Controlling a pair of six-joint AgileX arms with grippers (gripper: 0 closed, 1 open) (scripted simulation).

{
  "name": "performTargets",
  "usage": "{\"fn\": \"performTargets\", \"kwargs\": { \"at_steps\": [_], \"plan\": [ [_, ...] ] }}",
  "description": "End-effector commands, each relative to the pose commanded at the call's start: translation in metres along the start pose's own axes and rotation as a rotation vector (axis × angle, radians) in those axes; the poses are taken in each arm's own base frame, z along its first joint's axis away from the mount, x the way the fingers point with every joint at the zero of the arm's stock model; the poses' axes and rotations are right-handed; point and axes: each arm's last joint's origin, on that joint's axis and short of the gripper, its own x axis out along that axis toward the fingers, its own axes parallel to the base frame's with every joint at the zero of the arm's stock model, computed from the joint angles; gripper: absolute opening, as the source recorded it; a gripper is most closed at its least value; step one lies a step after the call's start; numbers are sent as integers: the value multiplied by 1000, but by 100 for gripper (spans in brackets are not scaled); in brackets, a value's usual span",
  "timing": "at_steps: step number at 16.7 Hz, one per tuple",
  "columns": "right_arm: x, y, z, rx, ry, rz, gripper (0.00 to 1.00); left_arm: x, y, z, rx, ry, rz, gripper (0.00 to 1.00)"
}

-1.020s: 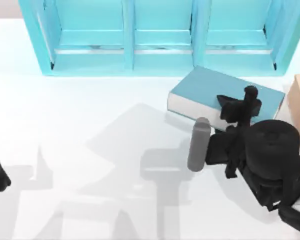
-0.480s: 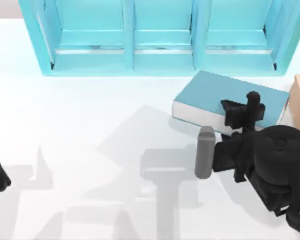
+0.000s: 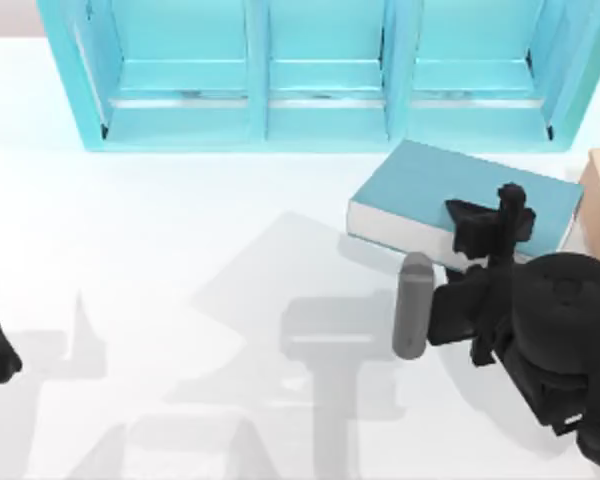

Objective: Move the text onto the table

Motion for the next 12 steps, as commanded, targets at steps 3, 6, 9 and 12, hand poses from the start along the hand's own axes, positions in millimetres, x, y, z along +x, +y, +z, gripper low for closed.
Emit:
{"fn": "performTargets", "kwargs": {
  "at_steps": [3, 6, 9, 12],
  "plan": [
    [2, 4, 0, 0, -2, -1, 0, 0, 0, 0, 0, 0, 0, 100],
    [5, 17, -1, -3, 0, 2, 0, 0, 0, 0, 0, 0, 0, 100],
    [7, 27, -2, -2, 0, 2, 0, 0, 0, 0, 0, 0, 0, 100],
    [8, 29, -2, 0, 0, 0, 0, 0, 0, 0, 0, 0, 0, 100]
  ]
}}
